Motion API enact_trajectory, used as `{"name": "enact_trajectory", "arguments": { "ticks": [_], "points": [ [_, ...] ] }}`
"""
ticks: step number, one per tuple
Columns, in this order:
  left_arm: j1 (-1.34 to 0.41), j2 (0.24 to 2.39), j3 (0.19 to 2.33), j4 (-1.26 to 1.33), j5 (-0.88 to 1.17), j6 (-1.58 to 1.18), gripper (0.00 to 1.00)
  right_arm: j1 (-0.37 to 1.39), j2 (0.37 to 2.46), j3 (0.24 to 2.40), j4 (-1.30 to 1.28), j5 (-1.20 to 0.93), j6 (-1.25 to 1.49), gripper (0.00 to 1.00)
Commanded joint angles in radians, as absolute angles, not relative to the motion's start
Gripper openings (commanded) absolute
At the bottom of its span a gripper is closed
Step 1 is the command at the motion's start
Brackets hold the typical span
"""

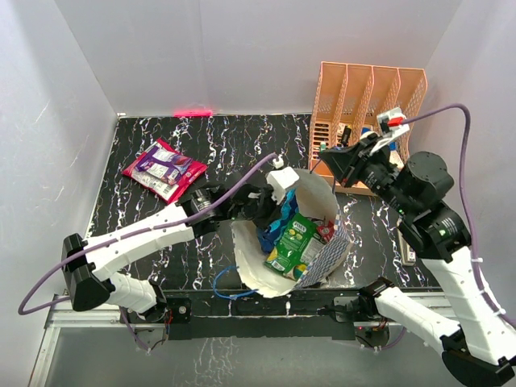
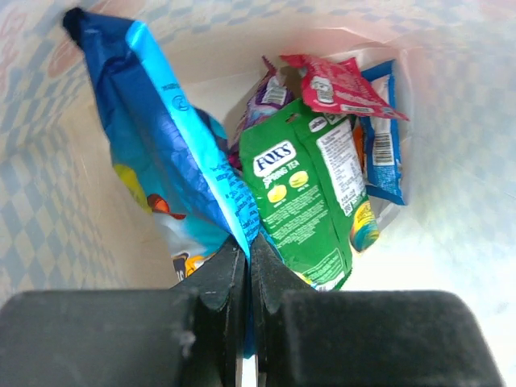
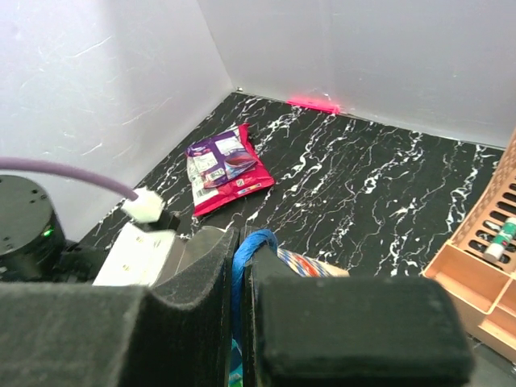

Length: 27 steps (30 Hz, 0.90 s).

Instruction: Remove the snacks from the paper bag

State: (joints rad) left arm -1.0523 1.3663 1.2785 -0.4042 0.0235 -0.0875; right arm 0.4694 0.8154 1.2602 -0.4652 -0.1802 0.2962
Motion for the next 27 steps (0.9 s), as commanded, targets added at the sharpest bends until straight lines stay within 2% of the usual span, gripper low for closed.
{"name": "enact_trajectory", "arguments": {
  "ticks": [1,12,17,22,27],
  "points": [
    [-1.094,1.307,1.391,-0.243,0.138,-0.022,0.0,0.471,0.863,1.297,-0.348,-0.212,0.336,0.07],
    [-1.097,1.284,1.664,-0.399,0.064,-0.103,0.0,0.471,0.902,1.283,-0.373,-0.041,0.393,0.07],
    [-1.097,1.34,1.881,-0.533,-0.064,-0.137,0.0,0.471,0.897,1.266,-0.366,-0.055,0.4,0.07],
    [-1.097,1.42,2.196,-0.71,-0.201,-0.161,0.0,0.471,0.882,1.262,-0.392,-0.016,0.396,0.07],
    [-1.097,1.493,2.399,-0.818,-0.314,-0.088,0.0,0.471,0.862,1.256,-0.419,0.017,0.378,0.07]
  ]
}}
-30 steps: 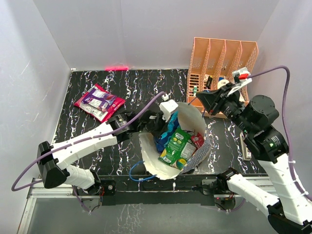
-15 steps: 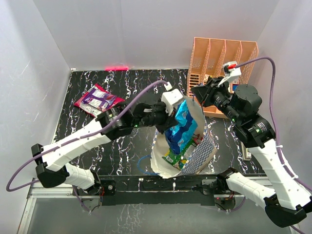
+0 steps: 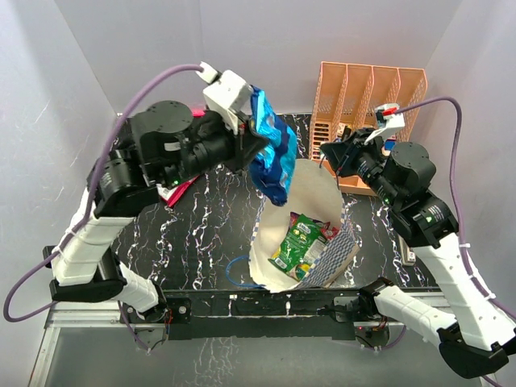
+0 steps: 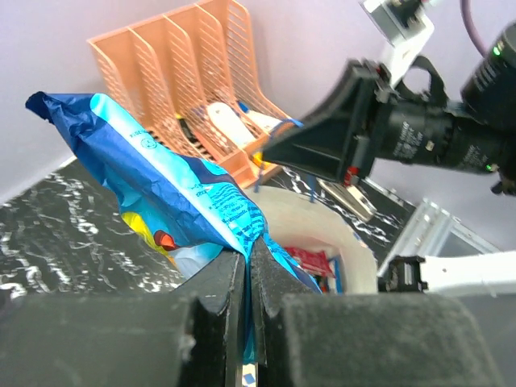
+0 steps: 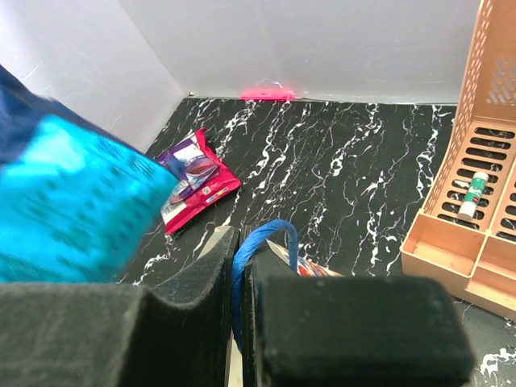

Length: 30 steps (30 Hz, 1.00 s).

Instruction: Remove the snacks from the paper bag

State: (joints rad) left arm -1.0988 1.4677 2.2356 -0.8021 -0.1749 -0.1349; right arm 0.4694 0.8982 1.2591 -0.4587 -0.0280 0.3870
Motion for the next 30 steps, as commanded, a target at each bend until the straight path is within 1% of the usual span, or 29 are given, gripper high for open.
{"name": "enact_trajectory", "arguments": {
  "ticks": [1,3,6,7,11,14,22,24,30],
  "points": [
    [-1.097,1.514,2.437,-0.848,-0.339,-0.066,0.0,0.47,0.856,1.253,-0.42,0.018,0.375,0.07],
    [-1.097,1.542,2.459,-0.873,-0.412,-0.026,0.0,0.471,0.847,1.249,-0.421,0.02,0.364,0.07],
    [-1.08,1.544,2.383,-0.82,-0.527,0.057,0.0,0.47,0.826,1.235,-0.42,0.024,0.352,0.07],
    [-1.043,1.55,2.367,-0.806,-0.534,0.071,0.0,0.469,0.819,1.225,-0.415,0.024,0.349,0.07],
    [-0.745,1.568,2.31,-0.777,-0.393,0.024,0.0,0.471,0.8,1.198,-0.403,0.022,0.325,0.07],
    [-0.614,1.599,2.285,-0.786,-0.355,-0.027,0.0,0.471,0.793,1.197,-0.408,0.026,0.293,0.07],
    [-0.219,1.537,1.95,-0.627,-0.16,-0.272,0.0,0.471,0.759,1.176,-0.416,-0.012,0.222,0.07],
    [-0.142,1.533,1.885,-0.583,-0.099,-0.313,0.0,0.47,0.749,1.162,-0.41,-0.022,0.207,0.08],
    [0.016,1.557,1.782,-0.496,-0.037,-0.396,0.0,0.47,0.727,1.147,-0.407,-0.045,0.175,0.08]
  ]
}}
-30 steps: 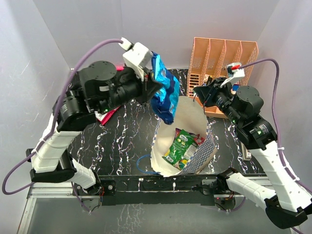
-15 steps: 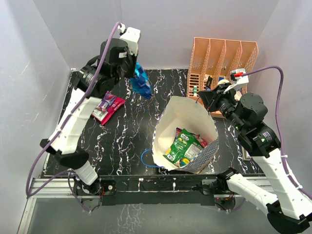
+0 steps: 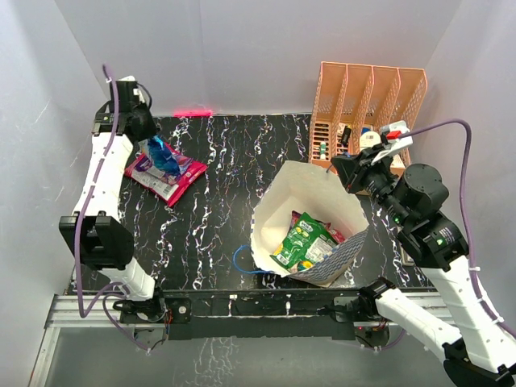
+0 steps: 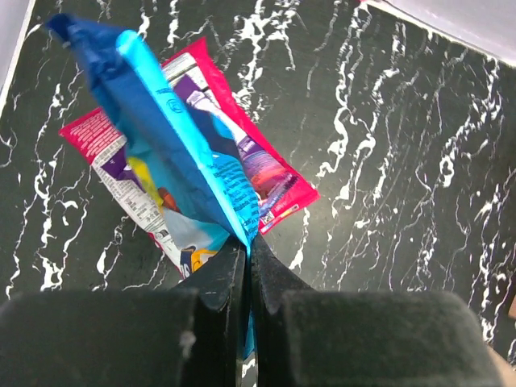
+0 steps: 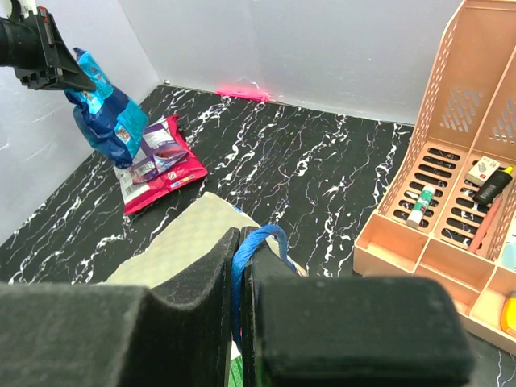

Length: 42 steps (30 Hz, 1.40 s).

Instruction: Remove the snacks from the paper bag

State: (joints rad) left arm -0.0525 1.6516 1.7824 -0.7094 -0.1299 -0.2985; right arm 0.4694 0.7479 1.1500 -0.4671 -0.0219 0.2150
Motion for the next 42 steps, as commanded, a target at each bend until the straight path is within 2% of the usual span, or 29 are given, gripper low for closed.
{"name": "enact_trajectory", "arguments": {
  "ticks": [1,6,19,42],
  "points": [
    [0.035,1.565,1.776,-0.485,-0.03,-0.408,0.0,0.471,0.724,1.144,-0.405,-0.049,0.171,0.08],
    [0.118,1.608,1.722,-0.414,0.048,-0.52,0.0,0.471,0.705,1.124,-0.406,-0.05,0.16,0.08],
    [0.129,1.738,1.652,-0.25,0.102,-0.645,0.0,0.47,0.687,1.116,-0.419,-0.05,0.167,0.08],
    [0.234,1.46,1.113,-0.143,0.099,-0.654,0.0,0.47,0.719,1.124,-0.407,-0.09,0.182,0.08]
  ]
}}
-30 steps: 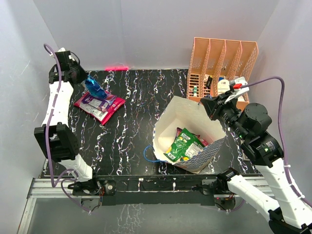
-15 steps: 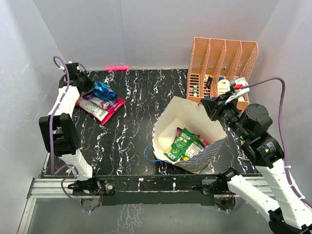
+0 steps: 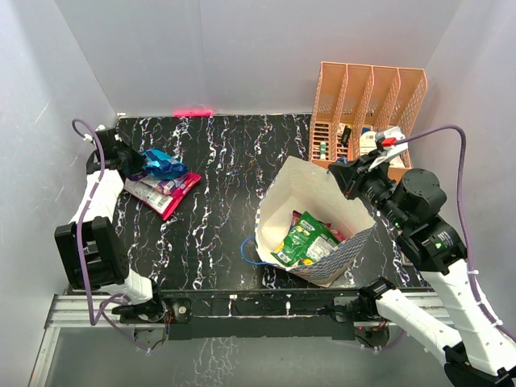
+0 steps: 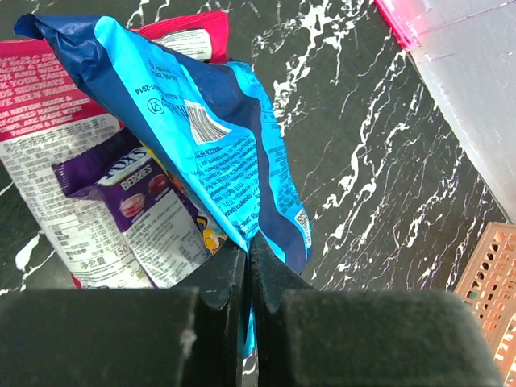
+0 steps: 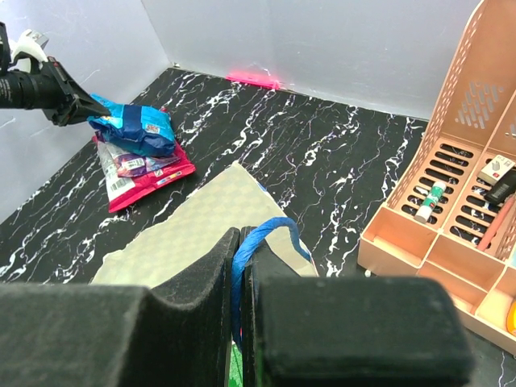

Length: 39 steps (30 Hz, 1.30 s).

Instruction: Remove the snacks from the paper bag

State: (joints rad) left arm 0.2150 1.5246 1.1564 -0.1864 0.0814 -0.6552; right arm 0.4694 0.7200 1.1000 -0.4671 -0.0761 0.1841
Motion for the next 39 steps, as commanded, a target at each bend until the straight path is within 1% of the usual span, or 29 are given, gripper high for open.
{"name": "enact_trajectory", "arguments": {
  "ticks": [1,7,14,21,25,34,39],
  "points": [
    [0.235,1.452,1.094,-0.139,0.099,-0.656,0.0,0.47,0.719,1.124,-0.407,-0.09,0.181,0.08],
    [0.236,1.379,0.967,-0.107,0.084,-0.671,0.0,0.471,0.72,1.123,-0.411,-0.098,0.182,0.08],
    [0.262,1.292,0.819,-0.121,-0.003,-0.751,0.0,0.471,0.727,1.124,-0.41,-0.107,0.182,0.08],
    [0.319,1.328,0.72,-0.129,0.018,-0.805,0.0,0.471,0.723,1.121,-0.413,-0.119,0.183,0.08],
    [0.327,1.325,0.642,-0.082,0.039,-0.834,0.0,0.471,0.715,1.11,-0.416,-0.117,0.187,0.08],
    [0.333,1.364,0.603,-0.077,0.046,-0.823,0.0,0.47,0.708,1.105,-0.418,-0.122,0.189,0.08],
    [0.332,1.285,0.634,-0.128,0.033,-0.792,0.0,0.471,0.703,1.107,-0.423,-0.121,0.188,0.08]
  ]
}}
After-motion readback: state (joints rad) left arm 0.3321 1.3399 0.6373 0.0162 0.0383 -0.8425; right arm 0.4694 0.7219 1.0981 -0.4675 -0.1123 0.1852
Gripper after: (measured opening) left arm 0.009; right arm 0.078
